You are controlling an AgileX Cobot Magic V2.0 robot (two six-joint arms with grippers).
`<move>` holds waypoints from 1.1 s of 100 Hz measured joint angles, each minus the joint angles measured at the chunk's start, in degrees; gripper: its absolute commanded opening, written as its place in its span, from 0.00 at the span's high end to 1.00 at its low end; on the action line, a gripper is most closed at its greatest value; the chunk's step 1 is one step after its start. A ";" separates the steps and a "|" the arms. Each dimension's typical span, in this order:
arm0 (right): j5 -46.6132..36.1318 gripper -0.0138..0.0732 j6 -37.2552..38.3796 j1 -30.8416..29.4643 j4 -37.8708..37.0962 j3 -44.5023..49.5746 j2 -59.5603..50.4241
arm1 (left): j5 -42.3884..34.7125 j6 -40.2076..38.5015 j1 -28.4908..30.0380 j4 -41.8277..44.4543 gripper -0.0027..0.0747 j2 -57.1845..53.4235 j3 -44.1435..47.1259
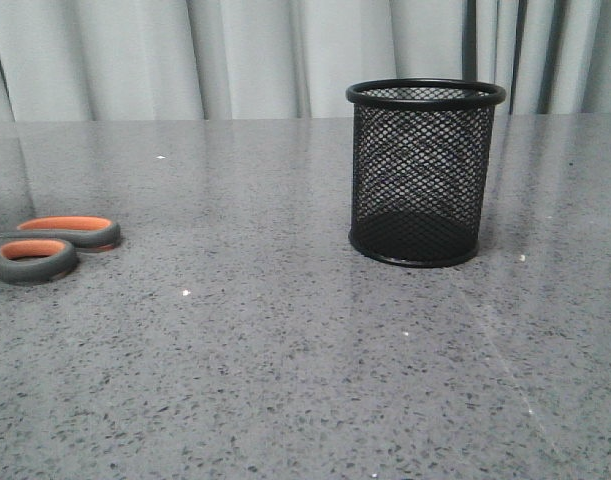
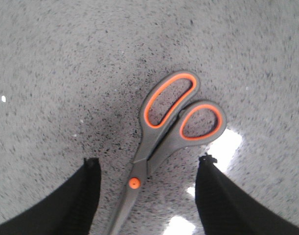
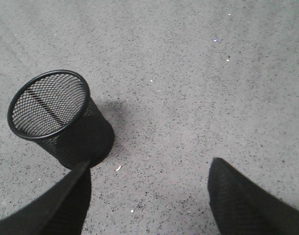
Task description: Put scissors into bucket
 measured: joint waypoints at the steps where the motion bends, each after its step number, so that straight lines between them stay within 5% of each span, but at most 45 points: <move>1: 0.00 0.32 0.00 0.11 0.00 0.00 0.00 | 0.00 0.95 0.00 0.11 0.46 0.00 0.00; 43: 0.00 0.32 -0.21 0.70 0.00 0.00 0.00 | 0.00 13.11 -1.73 3.85 0.46 3.60 -0.13; 73: 0.00 0.32 -0.43 0.70 -0.01 0.00 0.00 | -0.22 14.42 -7.68 9.22 0.46 9.43 -0.13; 110: 0.00 0.32 -0.43 1.32 -0.11 0.00 0.00 | -0.59 15.76 -8.08 10.86 0.46 14.58 -0.13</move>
